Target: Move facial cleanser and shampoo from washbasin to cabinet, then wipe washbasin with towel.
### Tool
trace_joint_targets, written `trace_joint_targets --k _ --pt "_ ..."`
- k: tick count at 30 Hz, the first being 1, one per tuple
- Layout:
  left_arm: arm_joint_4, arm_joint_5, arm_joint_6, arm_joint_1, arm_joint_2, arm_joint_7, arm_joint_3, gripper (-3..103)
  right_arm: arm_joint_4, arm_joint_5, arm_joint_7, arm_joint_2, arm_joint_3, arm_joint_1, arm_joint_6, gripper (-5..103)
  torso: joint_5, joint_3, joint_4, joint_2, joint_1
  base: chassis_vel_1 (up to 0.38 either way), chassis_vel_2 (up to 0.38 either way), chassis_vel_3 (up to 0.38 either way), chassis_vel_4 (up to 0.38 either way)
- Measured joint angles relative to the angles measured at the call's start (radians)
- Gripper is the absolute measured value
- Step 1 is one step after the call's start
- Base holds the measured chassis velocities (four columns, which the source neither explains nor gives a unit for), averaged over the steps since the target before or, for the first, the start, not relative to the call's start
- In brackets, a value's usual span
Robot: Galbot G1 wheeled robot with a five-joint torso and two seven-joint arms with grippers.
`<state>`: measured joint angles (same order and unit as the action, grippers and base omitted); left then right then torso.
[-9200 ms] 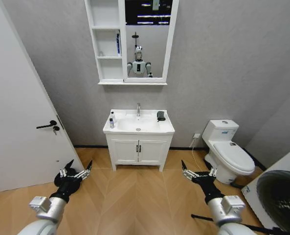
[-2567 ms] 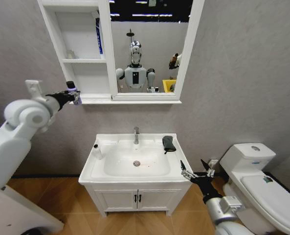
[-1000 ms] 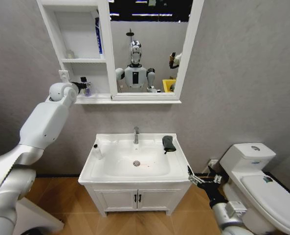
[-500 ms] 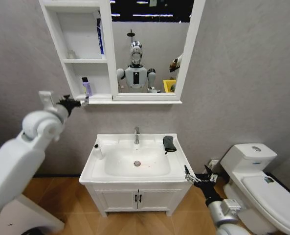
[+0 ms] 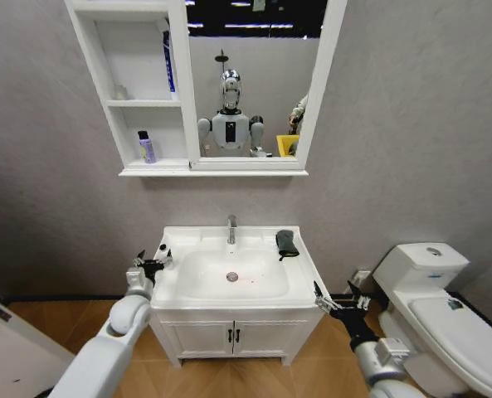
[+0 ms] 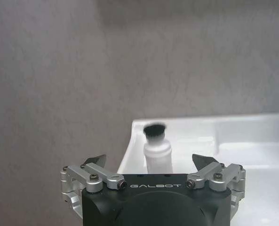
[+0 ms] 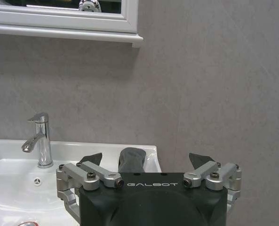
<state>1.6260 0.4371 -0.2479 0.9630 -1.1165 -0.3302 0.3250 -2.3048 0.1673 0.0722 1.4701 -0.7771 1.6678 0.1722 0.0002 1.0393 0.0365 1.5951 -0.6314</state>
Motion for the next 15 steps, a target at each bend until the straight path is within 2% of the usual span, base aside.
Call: trace_joint_targets --k 8,15 --pt "-0.134 -0.055 0.033 -0.063 -0.07 0.032 -0.004 100 0.017 0.015 0.003 -0.002 -0.031 0.007 -0.013 100 -0.0001 0.0 -0.0001 0.0 0.0 0.0 0.0 0.0 0.0" --pt "-0.177 -0.056 0.043 -0.092 -0.101 0.035 0.001 100 0.033 0.013 0.003 -0.003 -0.04 0.0 -0.018 100 -0.0001 0.0 0.0 0.0 0.0 0.0 0.0 0.0 0.0"
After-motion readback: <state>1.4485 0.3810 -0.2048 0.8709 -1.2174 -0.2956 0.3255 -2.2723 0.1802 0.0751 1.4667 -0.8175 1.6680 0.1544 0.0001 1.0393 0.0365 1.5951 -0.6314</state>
